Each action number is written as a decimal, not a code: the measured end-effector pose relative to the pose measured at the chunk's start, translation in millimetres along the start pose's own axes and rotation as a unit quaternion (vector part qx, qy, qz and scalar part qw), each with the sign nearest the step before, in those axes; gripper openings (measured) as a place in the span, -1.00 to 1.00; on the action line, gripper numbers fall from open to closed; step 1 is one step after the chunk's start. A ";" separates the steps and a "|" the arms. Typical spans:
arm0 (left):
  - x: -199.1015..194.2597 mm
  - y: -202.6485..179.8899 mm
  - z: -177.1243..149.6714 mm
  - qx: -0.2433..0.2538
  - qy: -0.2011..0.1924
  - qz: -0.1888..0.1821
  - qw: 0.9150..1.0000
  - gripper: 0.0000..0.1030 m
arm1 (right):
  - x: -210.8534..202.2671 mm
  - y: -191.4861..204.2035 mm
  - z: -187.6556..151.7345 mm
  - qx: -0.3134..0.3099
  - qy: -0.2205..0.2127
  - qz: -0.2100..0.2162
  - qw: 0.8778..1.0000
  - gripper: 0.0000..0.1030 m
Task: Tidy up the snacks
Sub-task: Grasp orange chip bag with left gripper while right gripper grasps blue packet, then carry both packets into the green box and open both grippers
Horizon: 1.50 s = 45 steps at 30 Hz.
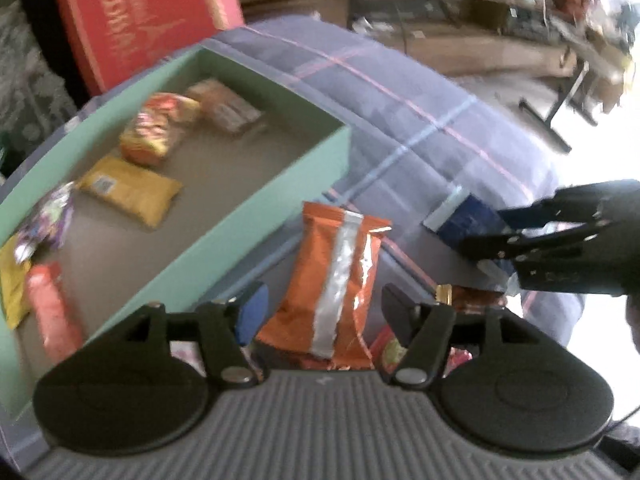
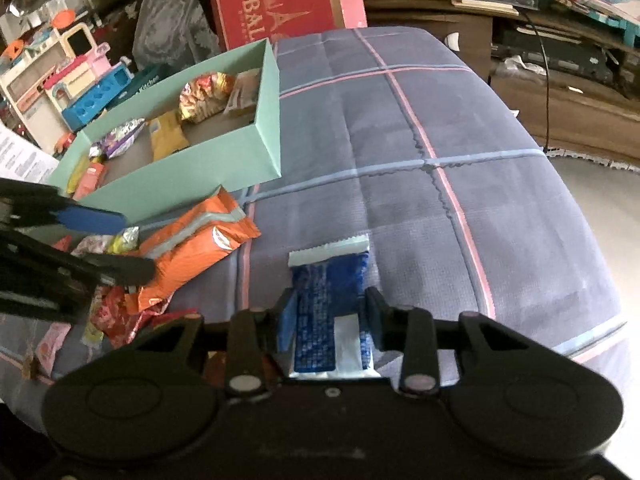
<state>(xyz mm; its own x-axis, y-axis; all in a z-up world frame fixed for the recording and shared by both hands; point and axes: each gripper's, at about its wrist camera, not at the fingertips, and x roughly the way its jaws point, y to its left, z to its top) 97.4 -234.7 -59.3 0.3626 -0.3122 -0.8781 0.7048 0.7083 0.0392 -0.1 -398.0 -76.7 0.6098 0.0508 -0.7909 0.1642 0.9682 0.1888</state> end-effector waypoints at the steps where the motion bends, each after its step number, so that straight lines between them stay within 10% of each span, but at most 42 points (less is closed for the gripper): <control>1: 8.6 -4.5 2.9 0.008 0.008 0.000 1.000 0.22 | -1.2 -0.6 -1.2 0.001 0.000 -0.001 1.000 -0.31; 11: 31.7 -36.8 5.3 0.042 0.014 -0.016 0.999 -0.05 | -7.2 -1.7 -12.1 -0.007 -0.016 -0.020 1.000 -0.31; 20: 42.4 -30.2 9.8 0.009 0.021 0.001 1.000 0.43 | 0.1 11.8 -10.7 -0.042 -0.028 -0.044 0.998 -0.29; 23: 42.9 -28.1 12.0 0.000 0.012 -0.025 1.000 -0.03 | -0.2 7.1 -7.8 -0.017 -0.026 -0.036 0.999 -0.31; 26: 37.7 -36.8 9.3 0.019 0.005 -0.013 1.000 -0.05 | -3.5 -4.1 -5.0 0.032 -0.022 -0.015 0.999 -0.31; 45: -52.3 37.8 0.5 -0.125 -0.085 -0.009 0.989 -0.02 | -35.2 13.9 54.6 0.075 -0.053 0.043 0.995 -0.31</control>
<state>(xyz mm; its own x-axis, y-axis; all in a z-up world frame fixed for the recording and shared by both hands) 105.4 -192.0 -11.7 0.4644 -0.4126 -0.7837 0.5474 0.8293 -0.1123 23.0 -399.7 -14.4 0.7041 0.0979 -0.7033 0.2173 0.9133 0.3446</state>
